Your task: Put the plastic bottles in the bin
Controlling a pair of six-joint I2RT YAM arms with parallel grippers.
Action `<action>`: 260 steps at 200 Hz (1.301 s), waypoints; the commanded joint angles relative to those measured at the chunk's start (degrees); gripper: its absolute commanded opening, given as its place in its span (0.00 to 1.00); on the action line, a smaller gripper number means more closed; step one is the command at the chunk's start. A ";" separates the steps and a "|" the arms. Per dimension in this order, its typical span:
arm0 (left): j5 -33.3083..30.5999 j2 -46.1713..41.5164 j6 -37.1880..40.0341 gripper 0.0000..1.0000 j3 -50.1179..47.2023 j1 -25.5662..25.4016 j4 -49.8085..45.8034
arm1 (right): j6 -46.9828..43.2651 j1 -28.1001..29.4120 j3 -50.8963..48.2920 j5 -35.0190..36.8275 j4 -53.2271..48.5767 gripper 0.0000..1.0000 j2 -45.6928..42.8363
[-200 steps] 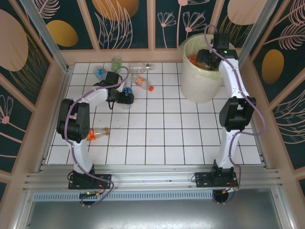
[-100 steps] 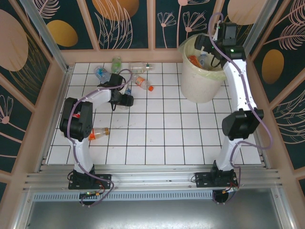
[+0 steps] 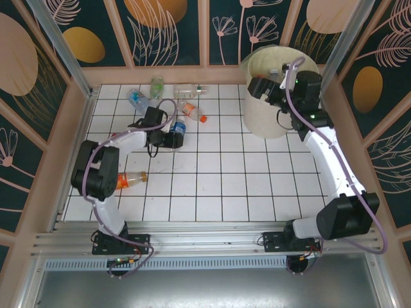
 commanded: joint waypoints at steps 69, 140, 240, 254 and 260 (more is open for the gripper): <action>16.76 -11.23 -13.79 0.59 -8.69 -7.23 31.04 | 10.23 11.01 -10.76 -10.56 17.68 0.99 2.84; 17.66 -15.03 -19.82 0.59 -11.84 -11.96 40.82 | 9.72 16.40 -9.57 -8.60 18.35 0.99 8.42; 15.25 -15.38 -22.37 0.60 -12.18 -17.26 46.17 | 9.22 17.38 -8.99 -9.23 19.00 0.82 11.11; 14.76 -14.94 -22.37 0.60 -11.86 -17.70 46.09 | 9.32 17.42 -9.08 -9.38 19.05 0.72 11.05; 14.54 -14.82 -22.38 0.60 -11.71 -17.77 46.09 | 9.26 17.40 -9.08 -9.29 18.93 0.69 10.90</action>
